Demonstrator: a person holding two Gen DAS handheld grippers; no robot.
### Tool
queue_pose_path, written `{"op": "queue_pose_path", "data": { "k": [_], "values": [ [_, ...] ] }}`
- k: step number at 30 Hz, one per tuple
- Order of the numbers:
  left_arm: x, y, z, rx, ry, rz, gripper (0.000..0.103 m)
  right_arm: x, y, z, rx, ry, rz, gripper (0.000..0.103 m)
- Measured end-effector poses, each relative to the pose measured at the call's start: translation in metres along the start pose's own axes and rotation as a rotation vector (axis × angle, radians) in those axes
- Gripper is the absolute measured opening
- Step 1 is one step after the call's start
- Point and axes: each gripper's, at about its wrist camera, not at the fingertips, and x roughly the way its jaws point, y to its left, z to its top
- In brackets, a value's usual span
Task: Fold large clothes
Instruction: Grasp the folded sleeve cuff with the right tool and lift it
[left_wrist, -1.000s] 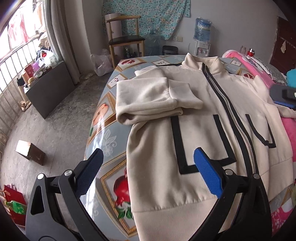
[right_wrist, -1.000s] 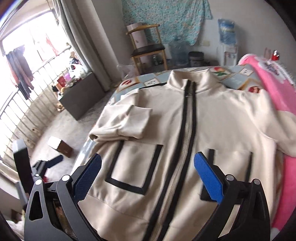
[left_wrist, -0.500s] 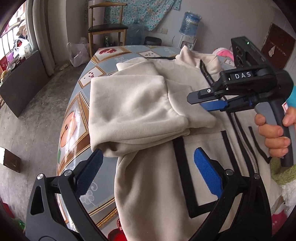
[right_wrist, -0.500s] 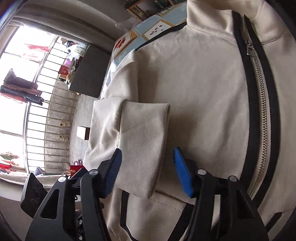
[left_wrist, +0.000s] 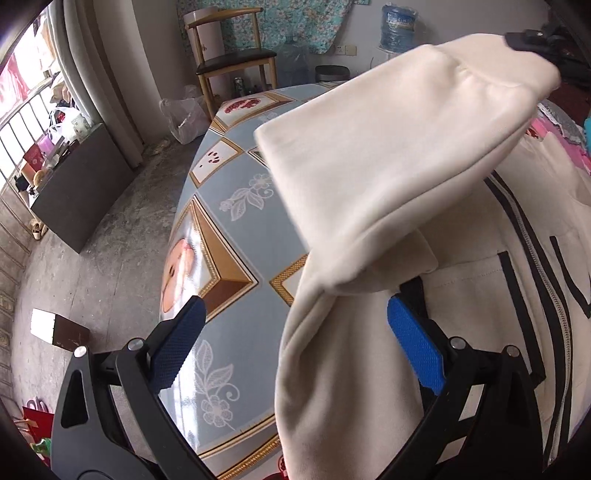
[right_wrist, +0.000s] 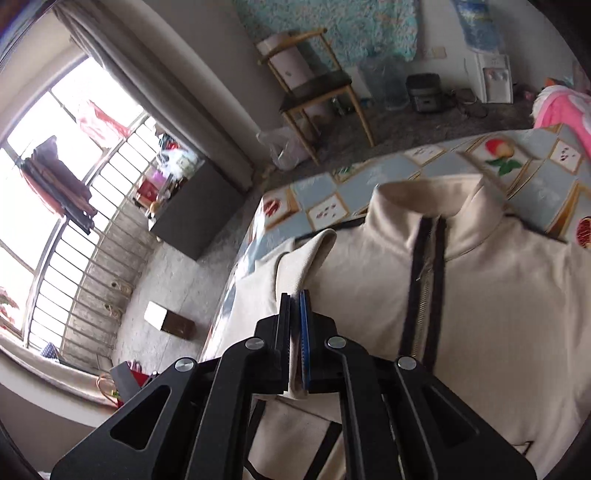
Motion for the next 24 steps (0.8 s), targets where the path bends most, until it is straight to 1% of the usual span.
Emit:
{"op": "queue_pose_path", "data": {
  "k": [3, 5, 7, 11, 14, 18, 21, 24],
  "values": [
    [0.009, 0.002, 0.005, 0.008, 0.032, 0.048, 0.095, -0.038, -0.045, 0.001, 0.08, -0.055, -0.051, 0.005],
    [0.014, 0.004, 0.006, 0.003, 0.049, 0.069, 0.095, -0.055, -0.08, -0.008, 0.129, -0.062, -0.09, 0.005],
    [0.016, 0.006, 0.006, -0.004, 0.06, 0.083, 0.095, -0.054, -0.109, -0.021, 0.161, -0.038, -0.137, 0.005],
    [0.023, 0.011, 0.007, -0.023, 0.083, 0.116, 0.095, -0.03, -0.157, -0.051, 0.214, 0.034, -0.205, 0.005],
    [0.022, 0.015, 0.006, -0.046, 0.093, 0.116, 0.095, -0.018, -0.18, -0.06, 0.24, 0.045, -0.251, 0.005],
    [0.019, 0.017, 0.006, -0.057, 0.099, 0.121, 0.095, -0.016, -0.205, -0.062, 0.275, 0.057, -0.282, 0.005],
    [0.016, 0.018, 0.007, -0.063, 0.101, 0.116, 0.095, -0.012, -0.213, -0.065, 0.267, 0.086, -0.309, 0.005],
    [0.007, 0.017, 0.009, -0.056, 0.086, 0.122, 0.095, -0.009, -0.214, -0.067, 0.235, 0.102, -0.374, 0.005]
  ]
}}
